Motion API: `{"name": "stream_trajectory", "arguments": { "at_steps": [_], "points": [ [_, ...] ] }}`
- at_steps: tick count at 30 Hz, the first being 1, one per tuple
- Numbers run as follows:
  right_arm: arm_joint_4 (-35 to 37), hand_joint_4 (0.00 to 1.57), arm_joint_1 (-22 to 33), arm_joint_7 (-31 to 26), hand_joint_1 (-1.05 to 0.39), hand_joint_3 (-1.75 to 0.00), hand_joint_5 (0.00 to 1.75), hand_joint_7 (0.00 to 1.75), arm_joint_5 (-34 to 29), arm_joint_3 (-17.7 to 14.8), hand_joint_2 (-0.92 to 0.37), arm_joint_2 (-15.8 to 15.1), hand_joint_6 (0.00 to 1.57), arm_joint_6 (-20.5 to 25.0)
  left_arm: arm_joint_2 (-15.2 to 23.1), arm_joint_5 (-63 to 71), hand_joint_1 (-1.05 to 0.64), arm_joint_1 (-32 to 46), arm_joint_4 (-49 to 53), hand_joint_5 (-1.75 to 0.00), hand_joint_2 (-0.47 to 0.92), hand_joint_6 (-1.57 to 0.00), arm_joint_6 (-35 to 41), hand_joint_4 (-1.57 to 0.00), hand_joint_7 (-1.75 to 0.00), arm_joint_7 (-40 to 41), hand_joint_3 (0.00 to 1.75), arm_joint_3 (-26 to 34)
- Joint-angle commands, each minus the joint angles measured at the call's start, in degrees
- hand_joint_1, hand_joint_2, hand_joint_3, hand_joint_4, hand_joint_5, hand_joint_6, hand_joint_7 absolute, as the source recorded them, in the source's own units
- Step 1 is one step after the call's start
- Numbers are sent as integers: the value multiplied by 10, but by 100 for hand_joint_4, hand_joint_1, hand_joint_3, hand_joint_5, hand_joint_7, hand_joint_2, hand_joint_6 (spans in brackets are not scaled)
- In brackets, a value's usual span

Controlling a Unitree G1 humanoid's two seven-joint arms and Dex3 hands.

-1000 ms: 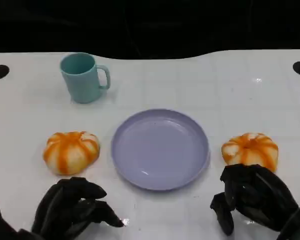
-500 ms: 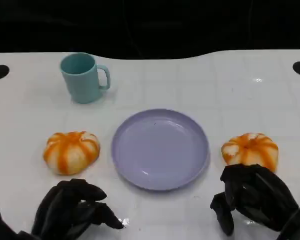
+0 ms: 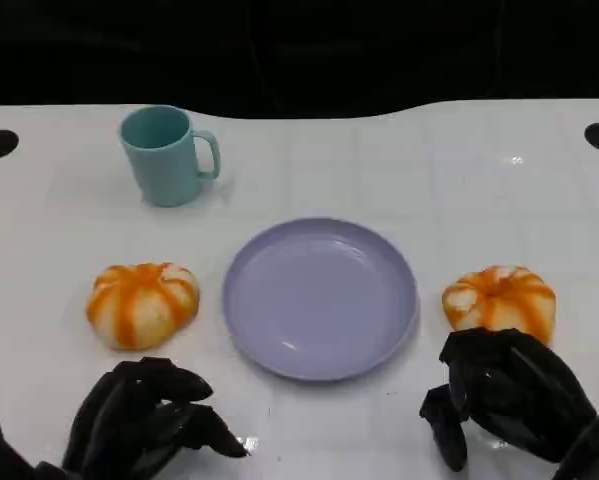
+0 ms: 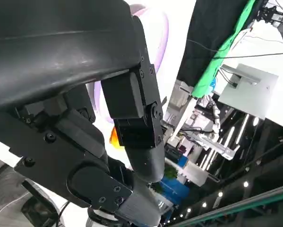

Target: Grasp the bread from the table and place it into the plate.

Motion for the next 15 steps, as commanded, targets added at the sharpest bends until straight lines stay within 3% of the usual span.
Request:
{"name": "stream_trajectory", "arguments": {
  "at_steps": [1,5,13,15],
  "points": [
    [1,129,-1,11,-105,-4,136,114,6,-9,-92,-9,121,-18,5,2,-91,5,-4,-39,65,-157,0,-157,-12,2,0,0],
    [10,119,-11,20,-105,-4,134,107,8,-18,-92,-2,111,-65,5,0,-90,7,-11,-39,64,-157,9,-157,-12,6,0,0],
    [13,75,-20,1,-105,-18,147,142,-31,-21,-92,-8,50,-198,7,0,-90,4,-7,-39,65,-157,14,-157,-12,3,0,3],
    [20,68,-25,-4,-105,-18,149,146,-36,-24,-92,-9,41,-225,6,1,-89,3,-3,-39,65,-157,8,-157,-11,0,0,4]
  ]
}}
